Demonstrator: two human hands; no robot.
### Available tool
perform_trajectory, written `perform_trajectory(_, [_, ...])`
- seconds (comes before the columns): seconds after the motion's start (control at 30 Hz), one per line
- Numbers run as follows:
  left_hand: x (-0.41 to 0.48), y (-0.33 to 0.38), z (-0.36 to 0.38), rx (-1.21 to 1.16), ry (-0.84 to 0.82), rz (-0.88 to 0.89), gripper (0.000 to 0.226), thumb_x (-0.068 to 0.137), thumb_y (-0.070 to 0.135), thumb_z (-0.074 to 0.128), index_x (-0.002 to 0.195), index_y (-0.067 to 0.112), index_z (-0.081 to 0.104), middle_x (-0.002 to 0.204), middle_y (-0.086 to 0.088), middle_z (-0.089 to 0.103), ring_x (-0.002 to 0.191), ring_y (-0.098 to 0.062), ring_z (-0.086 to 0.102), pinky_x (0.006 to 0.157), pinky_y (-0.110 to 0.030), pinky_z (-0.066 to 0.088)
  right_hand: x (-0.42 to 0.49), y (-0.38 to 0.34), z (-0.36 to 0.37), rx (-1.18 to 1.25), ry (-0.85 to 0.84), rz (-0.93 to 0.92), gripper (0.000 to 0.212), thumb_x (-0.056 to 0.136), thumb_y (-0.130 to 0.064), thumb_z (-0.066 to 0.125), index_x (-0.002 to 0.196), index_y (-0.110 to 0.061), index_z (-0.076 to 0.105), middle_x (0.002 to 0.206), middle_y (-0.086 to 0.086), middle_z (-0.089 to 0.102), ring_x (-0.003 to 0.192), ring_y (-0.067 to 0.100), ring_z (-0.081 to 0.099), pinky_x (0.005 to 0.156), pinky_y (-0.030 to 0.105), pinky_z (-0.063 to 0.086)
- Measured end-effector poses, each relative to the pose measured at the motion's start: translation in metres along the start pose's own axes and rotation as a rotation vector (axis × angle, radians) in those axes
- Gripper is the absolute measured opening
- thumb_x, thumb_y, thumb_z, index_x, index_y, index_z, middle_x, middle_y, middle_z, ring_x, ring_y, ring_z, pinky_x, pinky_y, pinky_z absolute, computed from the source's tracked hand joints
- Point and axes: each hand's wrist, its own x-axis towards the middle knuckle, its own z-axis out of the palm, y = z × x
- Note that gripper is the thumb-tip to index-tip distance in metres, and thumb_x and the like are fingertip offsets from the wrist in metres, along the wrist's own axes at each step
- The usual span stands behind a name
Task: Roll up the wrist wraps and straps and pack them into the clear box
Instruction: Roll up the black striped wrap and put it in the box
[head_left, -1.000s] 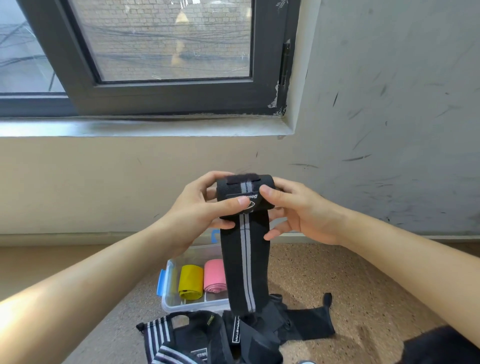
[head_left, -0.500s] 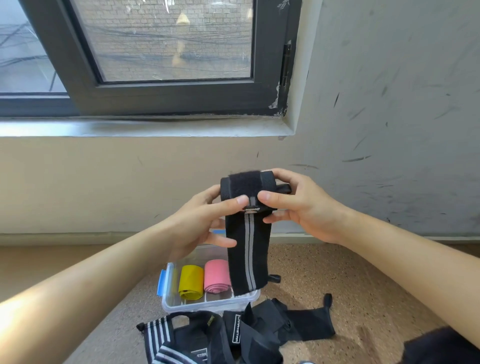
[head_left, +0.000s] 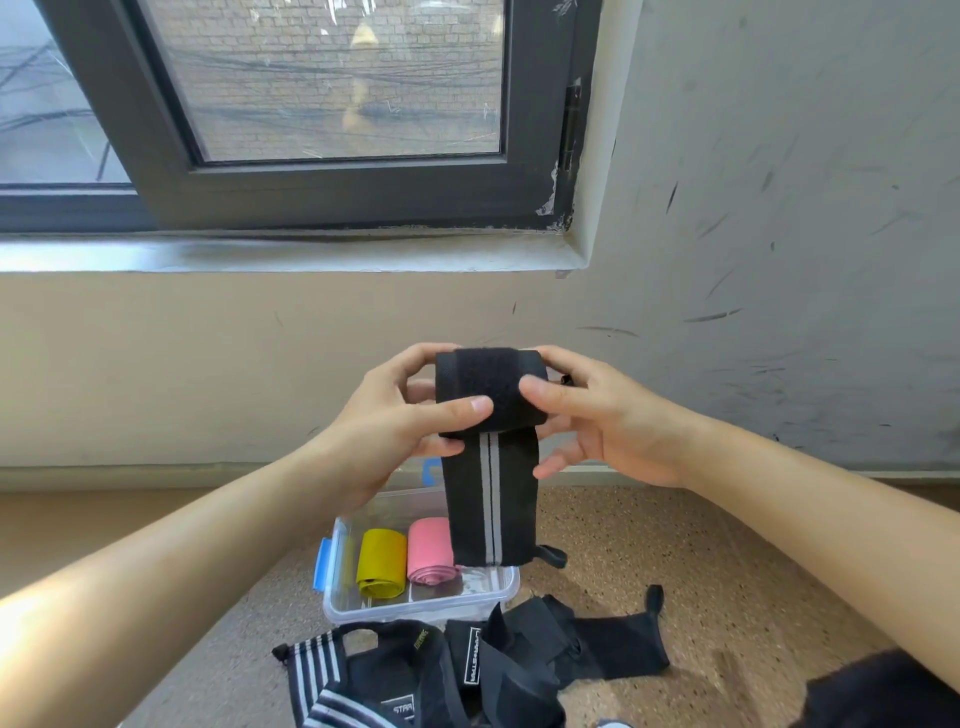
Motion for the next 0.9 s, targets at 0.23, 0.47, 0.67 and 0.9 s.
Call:
perform_trajectory(0.23, [-0.0014, -0.0021, 0.0033, 0.143, -0.002, 0.152, 0.071, 0.066, 0.007, 0.091, 0.128, 0.025, 0.062, 0.121, -0.011, 0.07, 0.097, -0.029, 0.076, 0.078, -0.037, 0.063, 0.0003, -0.002, 0.0057, 0.075, 0.031, 0.048, 0.045, 0.094, -0.038, 0.061, 0.134, -0.016, 0.06, 0.121, 0.011, 0.07, 0.105, 0.029, 0.073, 0.071, 0.036, 0.063])
perform_trajectory(0.47, [-0.0065, 0.0014, 0.0068, -0.029, -0.147, -0.153, 0.053, 0.082, 0.038, 0.072, 0.133, 0.032, 0.06, 0.123, 0.001, 0.074, 0.11, -0.024, 0.073, 0.073, -0.035, 0.061, 0.0011, -0.0033, 0.0015, 0.057, 0.066, -0.085, 0.049, 0.089, -0.021, 0.068, 0.135, -0.009, 0.056, 0.122, 0.021, 0.067, 0.112, 0.032, 0.071, 0.071, 0.034, 0.062])
perform_trajectory(0.67, [-0.0039, 0.0036, 0.0101, -0.092, -0.072, -0.191, 0.046, 0.084, 0.046, 0.077, 0.126, 0.029, 0.068, 0.12, -0.006, 0.074, 0.106, -0.027, 0.074, 0.071, -0.031, 0.06, -0.0002, 0.002, 0.0026, -0.114, 0.107, -0.152, 0.048, 0.088, -0.003, 0.073, 0.131, -0.018, 0.058, 0.119, 0.014, 0.064, 0.108, 0.031, 0.072, 0.078, 0.043, 0.063])
perform_trajectory(0.9, [-0.0004, 0.0009, 0.0035, -0.125, -0.044, -0.065, 0.057, 0.076, 0.016, 0.084, 0.128, 0.017, 0.063, 0.109, -0.008, 0.076, 0.103, -0.029, 0.075, 0.076, -0.033, 0.061, -0.0005, -0.001, 0.0039, -0.032, 0.063, -0.039, 0.045, 0.092, -0.023, 0.073, 0.134, -0.021, 0.057, 0.131, 0.016, 0.06, 0.111, 0.032, 0.071, 0.074, 0.044, 0.063])
